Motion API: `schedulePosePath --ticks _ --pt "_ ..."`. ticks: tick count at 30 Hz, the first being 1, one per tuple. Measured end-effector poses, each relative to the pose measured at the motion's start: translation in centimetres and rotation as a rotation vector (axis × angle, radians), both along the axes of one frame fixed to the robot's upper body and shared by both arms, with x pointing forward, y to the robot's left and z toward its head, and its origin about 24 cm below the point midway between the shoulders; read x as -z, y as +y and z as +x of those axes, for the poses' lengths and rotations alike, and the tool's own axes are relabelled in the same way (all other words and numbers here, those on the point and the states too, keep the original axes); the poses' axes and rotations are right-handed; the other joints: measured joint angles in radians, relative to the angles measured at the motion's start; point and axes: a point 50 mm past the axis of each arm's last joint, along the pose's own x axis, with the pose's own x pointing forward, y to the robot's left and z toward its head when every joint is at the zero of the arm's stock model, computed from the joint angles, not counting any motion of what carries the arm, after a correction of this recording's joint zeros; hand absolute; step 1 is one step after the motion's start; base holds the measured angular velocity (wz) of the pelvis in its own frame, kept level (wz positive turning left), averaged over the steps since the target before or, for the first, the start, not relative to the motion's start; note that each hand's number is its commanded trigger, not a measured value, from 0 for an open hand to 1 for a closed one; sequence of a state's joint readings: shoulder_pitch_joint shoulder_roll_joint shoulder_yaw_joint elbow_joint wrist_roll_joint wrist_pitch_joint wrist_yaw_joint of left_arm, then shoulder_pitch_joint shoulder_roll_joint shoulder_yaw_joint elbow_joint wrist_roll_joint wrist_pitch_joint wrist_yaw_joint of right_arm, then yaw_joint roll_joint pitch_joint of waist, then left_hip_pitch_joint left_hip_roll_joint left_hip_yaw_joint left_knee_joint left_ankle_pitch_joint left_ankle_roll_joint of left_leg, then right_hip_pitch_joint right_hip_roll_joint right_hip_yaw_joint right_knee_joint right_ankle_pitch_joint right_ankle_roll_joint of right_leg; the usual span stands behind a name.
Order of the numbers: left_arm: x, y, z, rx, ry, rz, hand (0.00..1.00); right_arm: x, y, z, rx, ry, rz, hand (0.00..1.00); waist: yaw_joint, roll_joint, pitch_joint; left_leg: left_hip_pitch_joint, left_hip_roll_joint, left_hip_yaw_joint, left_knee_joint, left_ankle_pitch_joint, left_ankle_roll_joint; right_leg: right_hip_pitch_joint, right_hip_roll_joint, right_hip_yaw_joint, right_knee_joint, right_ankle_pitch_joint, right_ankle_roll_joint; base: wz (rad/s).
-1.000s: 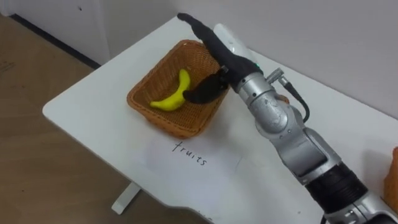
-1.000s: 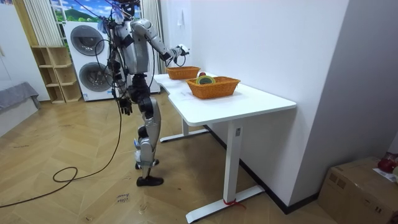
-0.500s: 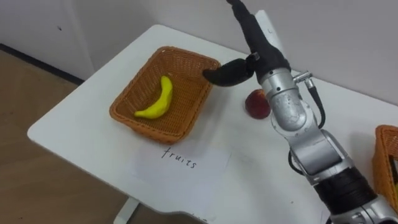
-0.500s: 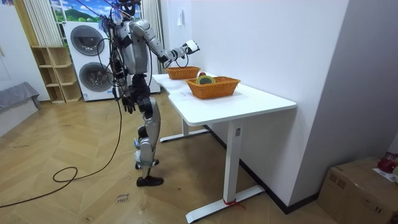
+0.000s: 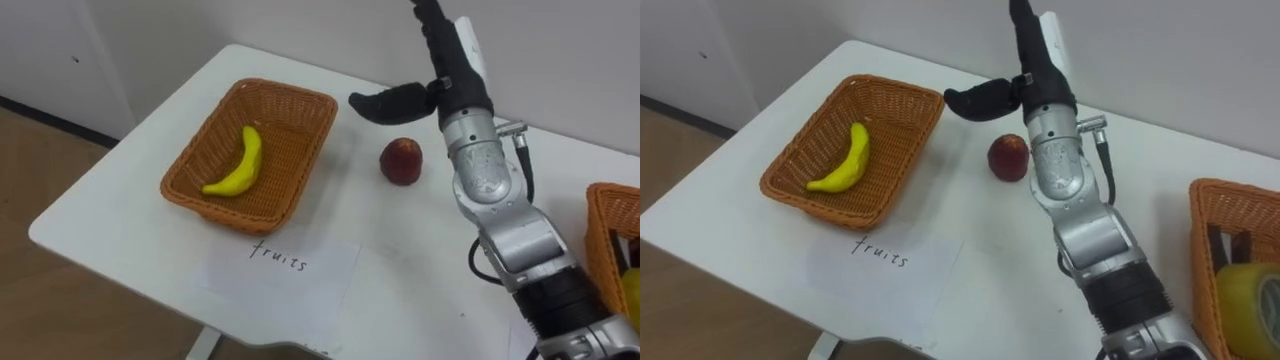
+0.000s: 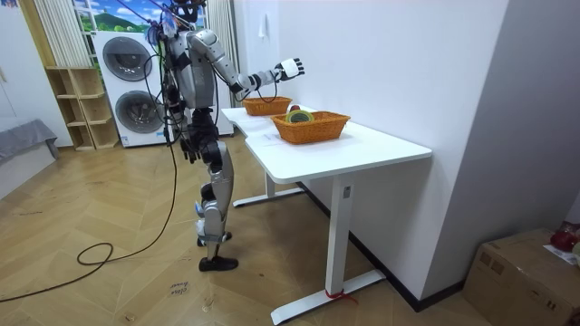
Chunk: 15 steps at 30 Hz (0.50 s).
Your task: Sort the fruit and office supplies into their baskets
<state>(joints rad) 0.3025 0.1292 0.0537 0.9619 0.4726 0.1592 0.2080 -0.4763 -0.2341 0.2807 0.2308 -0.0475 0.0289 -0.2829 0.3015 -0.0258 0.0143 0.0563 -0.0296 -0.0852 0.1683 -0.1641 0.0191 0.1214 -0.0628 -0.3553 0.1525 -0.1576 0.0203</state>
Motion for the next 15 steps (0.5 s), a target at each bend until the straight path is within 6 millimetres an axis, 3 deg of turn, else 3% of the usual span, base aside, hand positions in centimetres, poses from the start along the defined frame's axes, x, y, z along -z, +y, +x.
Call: schedulePosePath --ticks 5,15 --pt "0.0 -0.2 0.1 0.002 -0.008 -0.007 0.00 0.1 -0.2 0.0 0.000 0.004 0.007 0.00 -0.001 0.014 -0.0068 0.001 0.000 0.001 -0.001 0.000 0.000 0.000 0.000 0.000 0.000 0.000 0.000 0.00" --pt "0.1 -0.2 -0.2 -0.002 0.004 -0.006 0.00 2.1 -0.9 0.1 0.013 0.112 0.111 0.00 -0.018 0.007 -0.0111 -0.010 -0.001 -0.001 0.001 0.000 0.001 -0.001 -0.002 -0.005 0.000 0.000 0.000 0.01"
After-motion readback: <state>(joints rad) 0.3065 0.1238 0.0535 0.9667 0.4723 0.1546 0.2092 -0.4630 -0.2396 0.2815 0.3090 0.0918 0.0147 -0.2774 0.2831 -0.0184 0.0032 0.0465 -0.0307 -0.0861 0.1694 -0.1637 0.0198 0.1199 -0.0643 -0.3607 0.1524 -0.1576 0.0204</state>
